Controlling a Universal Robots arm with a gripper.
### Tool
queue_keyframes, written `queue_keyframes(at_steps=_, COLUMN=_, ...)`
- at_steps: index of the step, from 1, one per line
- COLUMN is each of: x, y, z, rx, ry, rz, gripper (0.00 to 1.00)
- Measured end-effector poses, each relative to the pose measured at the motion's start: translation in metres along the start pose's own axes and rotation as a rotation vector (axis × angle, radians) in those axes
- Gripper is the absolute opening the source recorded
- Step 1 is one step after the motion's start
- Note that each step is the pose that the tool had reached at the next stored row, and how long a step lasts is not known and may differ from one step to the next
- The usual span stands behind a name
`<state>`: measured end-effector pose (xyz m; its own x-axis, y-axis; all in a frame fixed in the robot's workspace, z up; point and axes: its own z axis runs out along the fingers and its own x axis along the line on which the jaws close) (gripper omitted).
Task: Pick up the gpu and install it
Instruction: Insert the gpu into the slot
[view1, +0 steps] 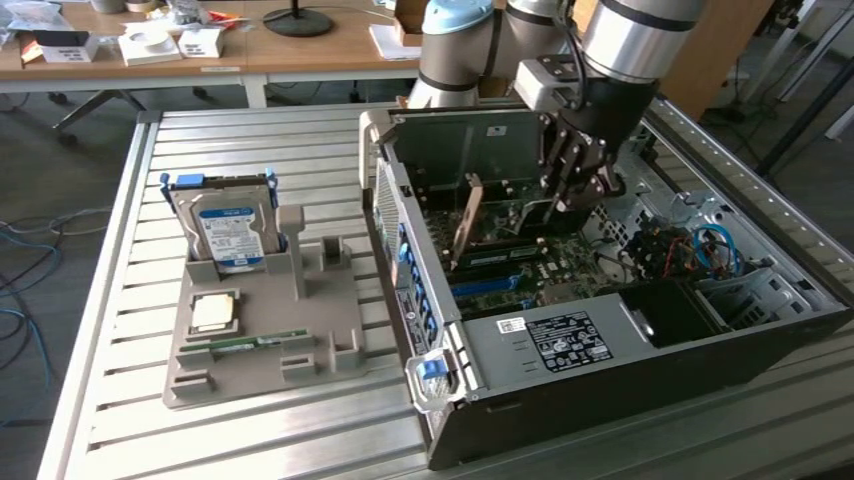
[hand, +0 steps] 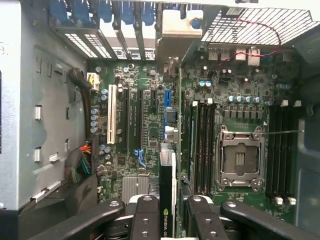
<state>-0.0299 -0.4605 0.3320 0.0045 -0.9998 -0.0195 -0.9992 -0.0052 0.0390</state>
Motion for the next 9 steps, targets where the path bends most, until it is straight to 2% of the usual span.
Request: queue_keyframes(at_steps=9, x=0.000, y=-0.0005, z=0.0125, rx=0.0001, ry=-0.0003, rz=0.005, gripper=0.26)
